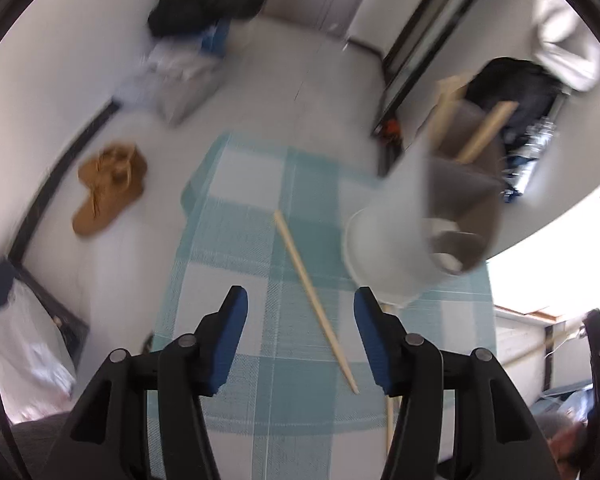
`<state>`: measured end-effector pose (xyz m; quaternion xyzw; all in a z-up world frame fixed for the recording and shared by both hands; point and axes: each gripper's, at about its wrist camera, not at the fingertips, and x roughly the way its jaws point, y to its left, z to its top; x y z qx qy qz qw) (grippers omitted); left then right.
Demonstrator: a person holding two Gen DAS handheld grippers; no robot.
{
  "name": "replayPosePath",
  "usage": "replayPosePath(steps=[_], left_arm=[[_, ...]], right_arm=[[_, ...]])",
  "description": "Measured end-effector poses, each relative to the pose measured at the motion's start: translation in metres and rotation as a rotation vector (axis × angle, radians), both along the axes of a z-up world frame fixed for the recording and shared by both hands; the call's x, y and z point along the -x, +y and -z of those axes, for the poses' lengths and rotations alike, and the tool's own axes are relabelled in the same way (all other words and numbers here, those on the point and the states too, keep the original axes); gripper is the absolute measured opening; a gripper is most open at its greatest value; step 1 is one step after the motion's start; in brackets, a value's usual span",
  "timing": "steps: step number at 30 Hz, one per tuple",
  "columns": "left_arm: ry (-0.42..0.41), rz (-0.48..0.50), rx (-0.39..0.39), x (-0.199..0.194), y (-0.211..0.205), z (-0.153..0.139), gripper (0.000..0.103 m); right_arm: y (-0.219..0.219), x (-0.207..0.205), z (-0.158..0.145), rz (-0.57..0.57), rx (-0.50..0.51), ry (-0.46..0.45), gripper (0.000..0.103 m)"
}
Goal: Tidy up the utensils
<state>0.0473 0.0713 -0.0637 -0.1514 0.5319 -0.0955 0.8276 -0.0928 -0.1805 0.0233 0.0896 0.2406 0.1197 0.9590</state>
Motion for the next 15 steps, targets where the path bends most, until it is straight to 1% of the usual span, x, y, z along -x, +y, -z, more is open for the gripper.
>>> replayPosePath(steps=[2, 6, 10, 11, 13, 15], left_arm=[[0.044, -0.006, -0.004, -0.015, -0.002, 0.019, 0.050], [0.069, -0.028, -0.050, -0.038, -0.009, 0.043, 0.050], [0.065, -0.080, -0.079, -0.059, -0.007, 0.056, 0.050], [0.063, -0.093, -0.070, -0.063, -0.004, 0.058, 0.050], [0.072, -0.096, -0.051, -0.066, -0.002, 0.061, 0.050], [0.094, -0.084, -0.065, -0.072, -0.007, 0.066, 0.050]], right_arm=[[-0.007, -0.004, 0.003, 0.008, -0.026, 0.018, 0.003], [-0.016, -0.005, 0.007, 0.019, -0.060, 0.026, 0.003], [-0.026, -0.008, 0.011, 0.027, -0.094, 0.036, 0.003], [-0.029, -0.009, 0.012, 0.030, -0.099, 0.041, 0.003], [-0.033, -0.011, 0.013, 0.035, -0.103, 0.044, 0.003], [-0.038, -0.011, 0.013, 0.039, -0.115, 0.044, 0.003]])
